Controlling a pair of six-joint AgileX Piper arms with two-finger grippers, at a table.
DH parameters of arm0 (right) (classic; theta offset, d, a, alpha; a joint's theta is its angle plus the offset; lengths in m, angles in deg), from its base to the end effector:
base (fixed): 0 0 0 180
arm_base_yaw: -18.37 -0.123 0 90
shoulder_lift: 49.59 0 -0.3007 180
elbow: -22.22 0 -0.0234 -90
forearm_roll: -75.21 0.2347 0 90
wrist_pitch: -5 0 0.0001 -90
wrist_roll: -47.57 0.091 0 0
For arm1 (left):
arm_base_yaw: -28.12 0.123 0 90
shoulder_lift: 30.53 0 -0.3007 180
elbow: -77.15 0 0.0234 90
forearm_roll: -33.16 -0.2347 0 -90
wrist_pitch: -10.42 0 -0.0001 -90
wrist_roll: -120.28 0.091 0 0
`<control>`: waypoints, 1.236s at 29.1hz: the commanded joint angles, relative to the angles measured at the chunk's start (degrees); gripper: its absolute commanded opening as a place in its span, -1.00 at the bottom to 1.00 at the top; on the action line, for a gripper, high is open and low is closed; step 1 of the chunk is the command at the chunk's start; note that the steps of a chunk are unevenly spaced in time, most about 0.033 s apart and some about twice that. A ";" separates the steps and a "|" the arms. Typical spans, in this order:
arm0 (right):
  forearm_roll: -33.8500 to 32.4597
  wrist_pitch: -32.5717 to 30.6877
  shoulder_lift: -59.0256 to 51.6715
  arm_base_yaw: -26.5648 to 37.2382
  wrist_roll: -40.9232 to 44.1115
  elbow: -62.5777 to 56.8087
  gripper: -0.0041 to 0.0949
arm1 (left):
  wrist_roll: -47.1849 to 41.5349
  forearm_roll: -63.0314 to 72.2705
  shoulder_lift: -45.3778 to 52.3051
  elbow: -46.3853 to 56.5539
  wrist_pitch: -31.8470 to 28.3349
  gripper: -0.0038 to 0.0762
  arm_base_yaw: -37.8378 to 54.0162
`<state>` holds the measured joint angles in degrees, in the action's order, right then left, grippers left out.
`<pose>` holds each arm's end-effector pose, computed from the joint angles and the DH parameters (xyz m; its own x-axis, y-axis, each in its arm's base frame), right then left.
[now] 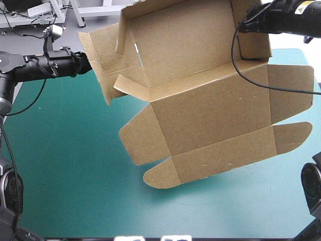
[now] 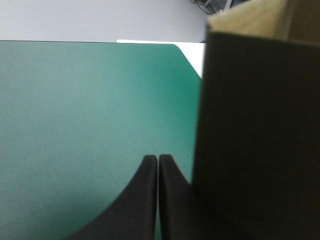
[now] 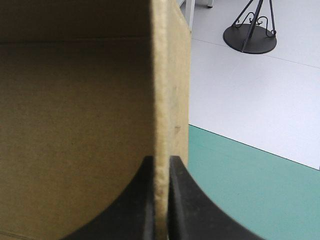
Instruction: Fold the box
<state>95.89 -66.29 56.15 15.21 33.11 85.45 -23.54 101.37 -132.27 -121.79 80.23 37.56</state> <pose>0.2999 0.0471 0.5682 -0.3332 -0.1425 -0.9320 -0.4076 0.9131 0.0061 0.3347 -0.0248 0.4425 -0.6544 -0.1489 -0.7414 0.5454 0.5862 -0.5991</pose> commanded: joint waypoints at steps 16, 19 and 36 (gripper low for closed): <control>0.01 0.61 -0.97 -0.10 -0.07 1.36 -0.96 | 9.24 12.41 4.88 -1.47 3.62 -0.85 -4.61; 0.01 0.60 0.07 -0.10 -0.07 0.95 -0.96 | 9.87 11.55 5.55 -1.47 3.62 -0.63 -4.61; 0.42 1.34 3.88 -0.10 -0.07 0.95 -0.96 | 9.87 10.20 5.94 -1.47 3.46 -0.22 -7.95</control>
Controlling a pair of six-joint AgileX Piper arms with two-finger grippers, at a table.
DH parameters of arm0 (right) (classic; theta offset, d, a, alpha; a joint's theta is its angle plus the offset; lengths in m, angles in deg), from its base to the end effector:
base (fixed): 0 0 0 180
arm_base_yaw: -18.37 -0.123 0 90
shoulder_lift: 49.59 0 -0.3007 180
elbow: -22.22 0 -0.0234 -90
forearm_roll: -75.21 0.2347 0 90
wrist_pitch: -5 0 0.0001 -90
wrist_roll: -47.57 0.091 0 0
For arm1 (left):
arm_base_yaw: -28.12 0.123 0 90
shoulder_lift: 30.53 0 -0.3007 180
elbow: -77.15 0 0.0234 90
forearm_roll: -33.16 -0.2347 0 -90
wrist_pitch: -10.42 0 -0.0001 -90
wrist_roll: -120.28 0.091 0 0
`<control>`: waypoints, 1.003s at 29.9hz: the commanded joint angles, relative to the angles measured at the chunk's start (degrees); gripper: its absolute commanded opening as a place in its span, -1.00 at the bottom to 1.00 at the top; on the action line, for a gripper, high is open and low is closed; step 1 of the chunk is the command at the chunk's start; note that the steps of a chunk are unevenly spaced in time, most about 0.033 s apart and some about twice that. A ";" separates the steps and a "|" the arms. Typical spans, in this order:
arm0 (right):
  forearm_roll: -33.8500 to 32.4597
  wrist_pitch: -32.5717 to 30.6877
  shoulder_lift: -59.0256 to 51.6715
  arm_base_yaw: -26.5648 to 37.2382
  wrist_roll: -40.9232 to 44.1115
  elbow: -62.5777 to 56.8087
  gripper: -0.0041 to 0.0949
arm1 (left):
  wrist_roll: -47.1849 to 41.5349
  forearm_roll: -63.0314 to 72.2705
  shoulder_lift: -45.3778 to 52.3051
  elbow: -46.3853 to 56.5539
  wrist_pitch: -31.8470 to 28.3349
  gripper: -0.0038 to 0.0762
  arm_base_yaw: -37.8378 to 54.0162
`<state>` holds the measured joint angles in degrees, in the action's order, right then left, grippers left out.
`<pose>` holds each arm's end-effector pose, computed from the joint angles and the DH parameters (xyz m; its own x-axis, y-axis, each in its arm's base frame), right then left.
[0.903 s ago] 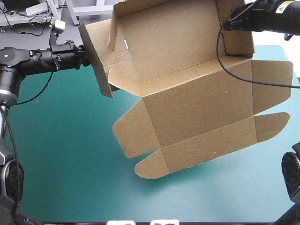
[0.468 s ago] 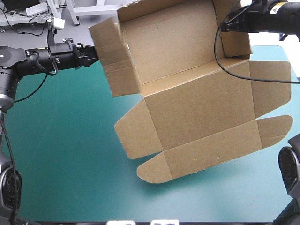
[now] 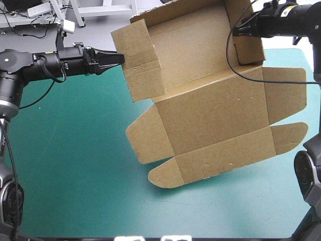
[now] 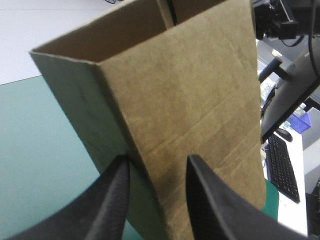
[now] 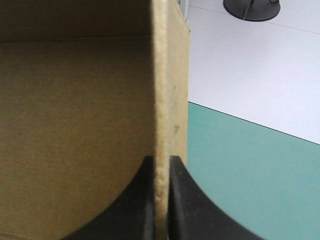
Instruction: Fold the box
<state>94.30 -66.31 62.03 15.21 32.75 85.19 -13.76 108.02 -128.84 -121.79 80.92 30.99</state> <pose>0.3451 0.0473 0.5332 -0.4304 -0.1644 -0.8876 -0.3909 0.9202 0.0191 0.3075 -0.0675 0.4704 -0.5024 -0.0615 -0.8624 0.7566 0.4516 -0.4729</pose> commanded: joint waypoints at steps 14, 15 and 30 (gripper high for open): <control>5.77 -0.17 0.45 -0.85 0.81 1.21 -0.96 | 0.08 -0.57 2.40 -1.47 -3.18 -0.22 -3.21; 5.52 -0.17 0.60 -1.33 1.07 1.21 -0.96 | 0.08 -0.57 2.40 -1.47 -4.11 -0.22 -3.21; 4.69 -0.17 2.51 -9.66 3.05 1.21 -0.96 | -6.14 -14.64 2.22 -1.47 -15.43 -0.22 -4.18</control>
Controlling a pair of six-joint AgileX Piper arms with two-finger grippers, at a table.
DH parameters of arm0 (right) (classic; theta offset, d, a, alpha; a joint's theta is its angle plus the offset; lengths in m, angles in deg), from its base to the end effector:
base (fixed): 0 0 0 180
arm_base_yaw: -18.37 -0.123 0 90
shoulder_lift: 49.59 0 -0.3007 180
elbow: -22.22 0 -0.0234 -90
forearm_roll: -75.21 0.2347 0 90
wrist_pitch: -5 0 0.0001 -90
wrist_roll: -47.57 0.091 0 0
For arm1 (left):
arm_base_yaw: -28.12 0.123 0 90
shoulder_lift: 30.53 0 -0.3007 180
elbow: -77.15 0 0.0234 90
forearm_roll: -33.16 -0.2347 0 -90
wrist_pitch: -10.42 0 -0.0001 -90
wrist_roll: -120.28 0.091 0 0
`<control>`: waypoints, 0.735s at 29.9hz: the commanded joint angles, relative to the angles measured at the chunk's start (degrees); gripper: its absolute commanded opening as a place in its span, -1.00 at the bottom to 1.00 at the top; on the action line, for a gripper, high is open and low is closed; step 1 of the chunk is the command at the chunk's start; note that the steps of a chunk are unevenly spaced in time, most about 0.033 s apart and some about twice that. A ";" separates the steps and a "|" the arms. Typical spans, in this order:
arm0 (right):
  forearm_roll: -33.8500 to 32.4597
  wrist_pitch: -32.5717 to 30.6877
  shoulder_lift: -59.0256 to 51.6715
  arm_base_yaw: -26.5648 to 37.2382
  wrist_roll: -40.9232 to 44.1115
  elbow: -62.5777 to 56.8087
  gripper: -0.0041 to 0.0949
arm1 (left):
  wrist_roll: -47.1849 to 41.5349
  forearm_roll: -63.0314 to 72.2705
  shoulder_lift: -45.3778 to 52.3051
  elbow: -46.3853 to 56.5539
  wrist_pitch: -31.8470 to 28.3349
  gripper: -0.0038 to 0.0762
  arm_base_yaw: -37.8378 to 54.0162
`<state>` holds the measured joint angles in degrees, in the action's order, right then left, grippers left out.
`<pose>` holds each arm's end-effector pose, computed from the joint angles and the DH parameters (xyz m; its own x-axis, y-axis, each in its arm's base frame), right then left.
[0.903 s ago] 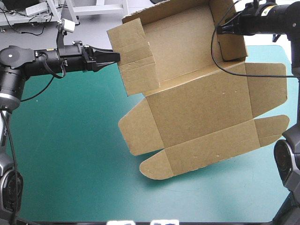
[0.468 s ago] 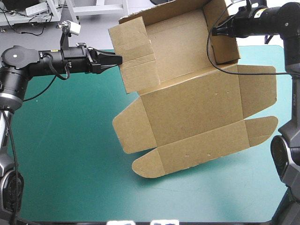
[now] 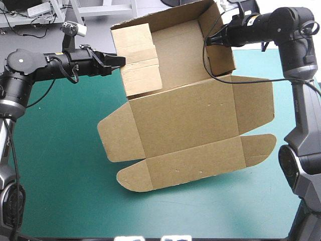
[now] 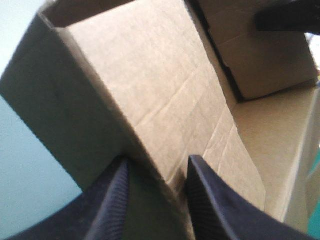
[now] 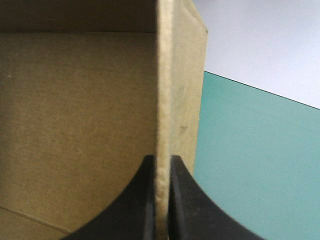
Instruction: Fold the box
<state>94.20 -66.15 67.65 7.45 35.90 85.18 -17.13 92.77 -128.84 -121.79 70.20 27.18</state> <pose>0.3736 0.1006 0.4973 -0.5129 -0.1889 -0.8374 -0.4793 0.8723 0.0968 0.3209 -0.0731 0.4561 -0.4825 0.0306 -0.8753 0.6709 0.6553 -0.3469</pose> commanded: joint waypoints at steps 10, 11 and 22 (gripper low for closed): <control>5.24 -0.34 -3.11 -6.29 2.93 1.23 -0.96 | -13.69 -10.65 -0.24 -1.47 -9.18 -0.46 -0.36; 5.24 -0.34 -3.11 -6.68 3.32 1.23 -0.96 | -14.82 -11.57 -0.36 -1.47 -9.97 -0.56 -0.36; 5.19 -0.45 -2.73 -9.44 8.56 1.23 -0.96 | -16.80 -15.16 -0.94 -1.47 -13.55 -0.92 -3.21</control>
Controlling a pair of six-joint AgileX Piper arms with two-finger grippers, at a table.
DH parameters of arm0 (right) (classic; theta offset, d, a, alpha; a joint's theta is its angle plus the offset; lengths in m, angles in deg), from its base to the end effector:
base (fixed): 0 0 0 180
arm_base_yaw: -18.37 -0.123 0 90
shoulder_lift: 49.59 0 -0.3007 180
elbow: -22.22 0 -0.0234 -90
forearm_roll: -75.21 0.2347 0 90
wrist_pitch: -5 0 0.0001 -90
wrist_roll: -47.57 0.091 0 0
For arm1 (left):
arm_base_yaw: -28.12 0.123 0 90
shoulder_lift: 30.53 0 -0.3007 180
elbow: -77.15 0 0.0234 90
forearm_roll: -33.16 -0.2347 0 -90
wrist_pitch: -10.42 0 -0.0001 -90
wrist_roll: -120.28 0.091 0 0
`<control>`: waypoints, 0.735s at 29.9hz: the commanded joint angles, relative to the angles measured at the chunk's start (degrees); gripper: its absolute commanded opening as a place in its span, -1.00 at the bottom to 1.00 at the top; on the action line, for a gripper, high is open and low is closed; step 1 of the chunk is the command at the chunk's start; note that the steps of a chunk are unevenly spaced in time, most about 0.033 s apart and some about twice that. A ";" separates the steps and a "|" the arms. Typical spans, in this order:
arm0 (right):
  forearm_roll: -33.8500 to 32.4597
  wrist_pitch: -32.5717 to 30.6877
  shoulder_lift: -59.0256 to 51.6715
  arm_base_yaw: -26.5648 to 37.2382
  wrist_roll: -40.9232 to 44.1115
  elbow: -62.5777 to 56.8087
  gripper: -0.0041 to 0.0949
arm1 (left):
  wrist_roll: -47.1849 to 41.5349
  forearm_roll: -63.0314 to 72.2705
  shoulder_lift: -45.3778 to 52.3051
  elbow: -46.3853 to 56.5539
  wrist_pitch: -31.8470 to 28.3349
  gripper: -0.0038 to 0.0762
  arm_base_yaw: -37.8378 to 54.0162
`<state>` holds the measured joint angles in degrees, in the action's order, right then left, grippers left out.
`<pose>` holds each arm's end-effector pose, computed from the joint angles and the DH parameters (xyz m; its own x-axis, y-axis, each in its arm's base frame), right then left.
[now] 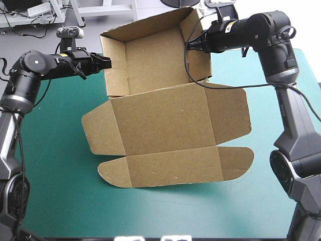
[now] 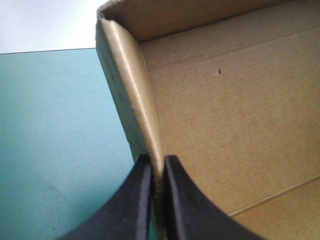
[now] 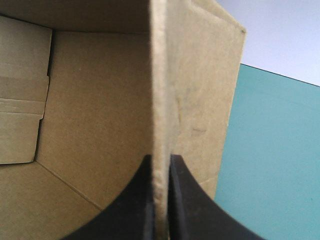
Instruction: Fold the box
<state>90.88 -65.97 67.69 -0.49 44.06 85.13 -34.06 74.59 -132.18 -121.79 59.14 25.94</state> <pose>0.3590 0.1472 0.4959 -0.5533 -0.1584 -0.8178 -0.4949 0.8522 0.1698 0.3546 -0.0588 0.4272 -0.5812 -0.0468 -0.8124 0.4039 0.8501 -0.3379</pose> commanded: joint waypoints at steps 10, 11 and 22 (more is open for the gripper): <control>3.96 -0.60 -1.25 -1.51 2.33 -11.05 -0.96 | -9.23 -19.30 1.82 -1.47 8.94 -0.92 -5.02; 2.98 -0.60 -1.25 -1.51 2.33 -12.96 -0.96 | -9.66 -20.28 1.51 -1.47 10.40 -0.92 -5.02; 0.48 8.29 -0.57 -1.51 -0.29 -31.86 -0.97 | -11.37 -26.50 -5.05 -1.47 14.23 -0.92 -6.37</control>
<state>90.48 -61.00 69.91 -1.88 46.83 54.68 -45.78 50.25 -139.30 -121.79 76.71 20.60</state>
